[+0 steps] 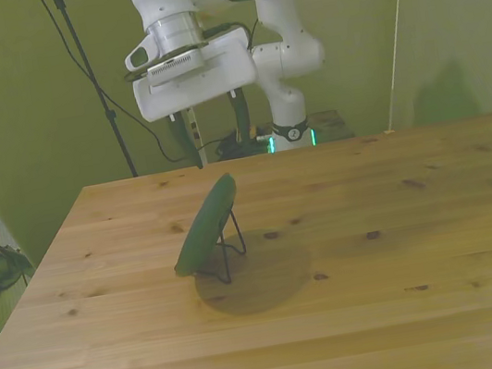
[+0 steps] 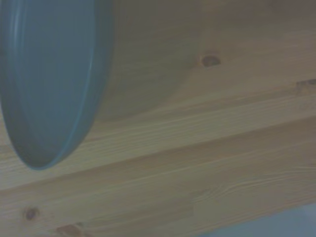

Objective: Unload the plate

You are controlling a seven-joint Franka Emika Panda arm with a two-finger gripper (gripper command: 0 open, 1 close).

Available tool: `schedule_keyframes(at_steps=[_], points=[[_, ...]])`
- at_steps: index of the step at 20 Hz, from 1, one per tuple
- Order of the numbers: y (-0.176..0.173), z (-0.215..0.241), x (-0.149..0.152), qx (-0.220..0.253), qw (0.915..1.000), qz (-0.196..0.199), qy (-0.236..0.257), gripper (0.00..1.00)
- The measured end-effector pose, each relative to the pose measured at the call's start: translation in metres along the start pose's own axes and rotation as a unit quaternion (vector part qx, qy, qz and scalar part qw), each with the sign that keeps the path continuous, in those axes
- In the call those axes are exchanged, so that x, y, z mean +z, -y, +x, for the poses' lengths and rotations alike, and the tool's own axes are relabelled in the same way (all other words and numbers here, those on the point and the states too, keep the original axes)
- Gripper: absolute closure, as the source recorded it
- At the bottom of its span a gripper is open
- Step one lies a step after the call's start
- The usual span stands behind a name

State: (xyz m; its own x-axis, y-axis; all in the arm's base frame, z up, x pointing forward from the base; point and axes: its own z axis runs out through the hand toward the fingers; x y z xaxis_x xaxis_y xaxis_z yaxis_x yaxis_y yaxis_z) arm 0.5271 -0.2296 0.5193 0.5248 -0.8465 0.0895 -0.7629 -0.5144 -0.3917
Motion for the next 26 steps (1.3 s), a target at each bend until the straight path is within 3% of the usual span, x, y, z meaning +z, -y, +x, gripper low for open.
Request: schedule_keyframes(at_steps=[5,6,26], points=[[0.015,0.002,0.029,-0.010,0.9999,-0.011,0.008,0.00],[0.016,0.002,0.033,-0.011,0.9998,-0.012,0.009,1.00],[0.017,0.003,0.043,-0.017,0.9997,-0.015,0.010,1.00]])
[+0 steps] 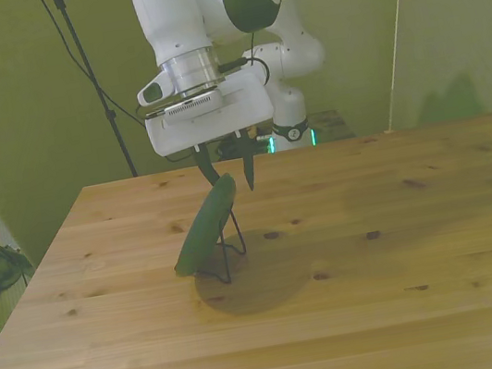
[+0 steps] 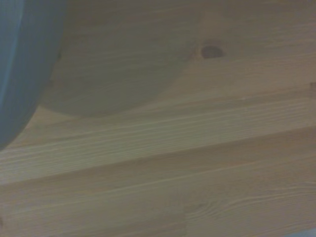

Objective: Unload the plate

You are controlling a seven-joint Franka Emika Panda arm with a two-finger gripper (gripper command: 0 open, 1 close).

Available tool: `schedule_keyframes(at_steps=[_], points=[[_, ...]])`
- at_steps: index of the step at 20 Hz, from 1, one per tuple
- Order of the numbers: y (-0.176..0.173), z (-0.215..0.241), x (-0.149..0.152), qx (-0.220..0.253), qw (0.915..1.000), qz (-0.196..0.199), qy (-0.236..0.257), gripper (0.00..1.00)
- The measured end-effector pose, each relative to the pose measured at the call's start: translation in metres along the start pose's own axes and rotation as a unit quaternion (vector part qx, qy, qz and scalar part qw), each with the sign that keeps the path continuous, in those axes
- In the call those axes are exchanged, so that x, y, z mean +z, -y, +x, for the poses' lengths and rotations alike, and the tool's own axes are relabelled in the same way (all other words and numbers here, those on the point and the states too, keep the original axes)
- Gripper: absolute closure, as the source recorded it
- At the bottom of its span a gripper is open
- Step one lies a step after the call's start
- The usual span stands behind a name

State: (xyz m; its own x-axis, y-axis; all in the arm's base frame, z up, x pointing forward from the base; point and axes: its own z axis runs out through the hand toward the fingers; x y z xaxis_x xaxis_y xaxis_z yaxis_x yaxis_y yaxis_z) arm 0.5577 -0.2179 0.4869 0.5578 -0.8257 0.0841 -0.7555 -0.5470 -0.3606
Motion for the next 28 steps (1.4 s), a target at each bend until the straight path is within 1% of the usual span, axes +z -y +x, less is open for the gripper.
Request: schedule_keyframes(at_steps=[11,17,19,21,25,28], points=[[0.000,0.002,-0.002,0.000,1.0000,0.001,-0.002,1.00],[0.001,0.003,-0.017,0.000,0.9999,0.009,-0.012,1.00],[0.002,0.002,-0.028,-0.002,0.9997,0.014,-0.018,1.00],[0.003,-0.002,-0.045,-0.002,0.9997,0.017,-0.018,1.00],[0.008,-0.021,-0.099,0.003,0.9996,0.013,-0.025,1.00],[0.021,-0.049,-0.133,-0.009,0.9995,0.002,-0.032,1.00]])
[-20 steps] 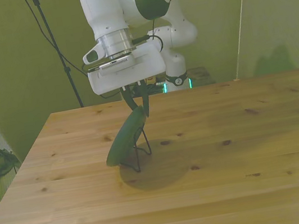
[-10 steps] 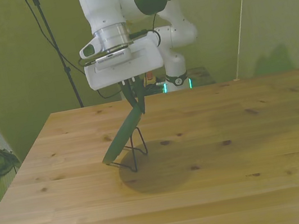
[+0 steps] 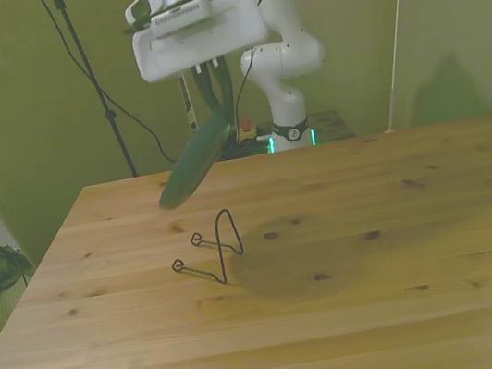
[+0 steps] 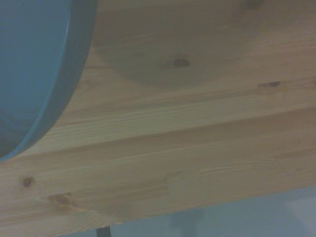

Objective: Unload the plate

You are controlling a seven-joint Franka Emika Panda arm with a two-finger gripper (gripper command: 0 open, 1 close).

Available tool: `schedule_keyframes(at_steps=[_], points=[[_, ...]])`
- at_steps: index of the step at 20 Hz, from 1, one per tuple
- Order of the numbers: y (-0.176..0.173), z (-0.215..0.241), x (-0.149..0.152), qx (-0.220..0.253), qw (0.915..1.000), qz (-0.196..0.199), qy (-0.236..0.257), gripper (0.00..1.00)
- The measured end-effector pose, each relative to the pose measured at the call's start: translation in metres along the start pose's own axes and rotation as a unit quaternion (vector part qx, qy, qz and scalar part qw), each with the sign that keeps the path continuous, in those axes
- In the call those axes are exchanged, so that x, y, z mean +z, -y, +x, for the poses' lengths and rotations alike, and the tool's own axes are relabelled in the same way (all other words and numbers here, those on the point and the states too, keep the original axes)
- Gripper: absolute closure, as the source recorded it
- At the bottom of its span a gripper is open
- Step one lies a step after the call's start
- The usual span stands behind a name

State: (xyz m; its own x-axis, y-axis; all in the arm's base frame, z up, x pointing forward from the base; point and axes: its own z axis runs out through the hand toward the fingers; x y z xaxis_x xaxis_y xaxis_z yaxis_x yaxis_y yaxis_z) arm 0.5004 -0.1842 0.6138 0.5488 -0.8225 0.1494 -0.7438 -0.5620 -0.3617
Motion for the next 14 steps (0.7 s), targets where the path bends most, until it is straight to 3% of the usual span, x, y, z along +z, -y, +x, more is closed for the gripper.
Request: schedule_keyframes(at_steps=[4,7,10,14], points=[[0.041,-0.045,-0.021,-0.022,0.9997,-0.009,-0.009,1.00],[0.089,-0.075,-0.004,-0.029,0.9990,-0.032,-0.013,1.00],[0.144,-0.089,0.044,-0.033,0.9976,-0.062,0.002,1.00],[0.192,-0.081,0.131,-0.015,0.9950,-0.098,0.016,1.00]])
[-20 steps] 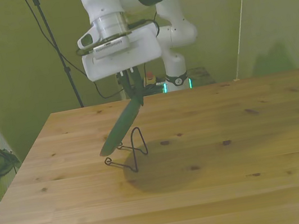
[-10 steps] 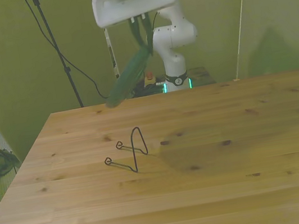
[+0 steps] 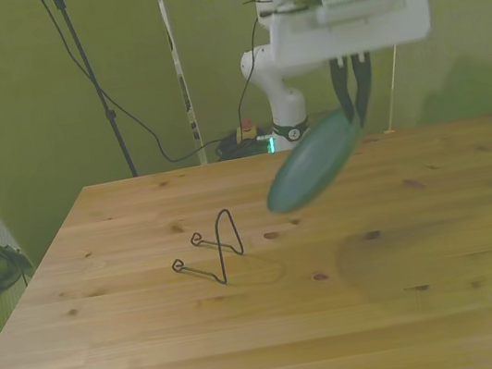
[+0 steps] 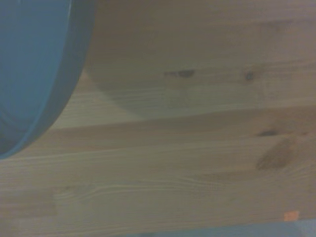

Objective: Unload the plate

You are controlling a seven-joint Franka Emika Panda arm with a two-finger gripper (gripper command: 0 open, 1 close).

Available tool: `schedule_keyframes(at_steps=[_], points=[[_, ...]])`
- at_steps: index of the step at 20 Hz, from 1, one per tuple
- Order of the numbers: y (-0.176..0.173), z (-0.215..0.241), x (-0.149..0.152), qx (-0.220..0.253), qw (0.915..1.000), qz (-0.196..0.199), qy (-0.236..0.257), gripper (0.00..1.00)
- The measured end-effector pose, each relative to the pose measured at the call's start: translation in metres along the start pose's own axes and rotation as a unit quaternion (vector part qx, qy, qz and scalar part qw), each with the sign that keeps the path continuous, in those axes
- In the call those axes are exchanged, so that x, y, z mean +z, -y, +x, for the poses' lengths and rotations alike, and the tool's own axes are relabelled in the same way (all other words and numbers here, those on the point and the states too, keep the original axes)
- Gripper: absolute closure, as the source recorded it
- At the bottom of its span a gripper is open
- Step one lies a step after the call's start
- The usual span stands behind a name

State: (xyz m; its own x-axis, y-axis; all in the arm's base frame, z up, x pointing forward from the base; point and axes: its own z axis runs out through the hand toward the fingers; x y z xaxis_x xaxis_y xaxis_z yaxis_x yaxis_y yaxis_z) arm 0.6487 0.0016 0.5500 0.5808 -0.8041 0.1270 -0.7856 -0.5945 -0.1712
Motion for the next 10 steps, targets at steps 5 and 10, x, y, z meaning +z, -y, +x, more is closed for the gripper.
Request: schedule_keyframes(at_steps=[5,10], points=[[0.034,0.031,0.089,0.047,0.9974,-0.051,0.018,1.00],[0.049,0.061,0.141,0.089,0.9928,-0.079,0.010,1.00]])
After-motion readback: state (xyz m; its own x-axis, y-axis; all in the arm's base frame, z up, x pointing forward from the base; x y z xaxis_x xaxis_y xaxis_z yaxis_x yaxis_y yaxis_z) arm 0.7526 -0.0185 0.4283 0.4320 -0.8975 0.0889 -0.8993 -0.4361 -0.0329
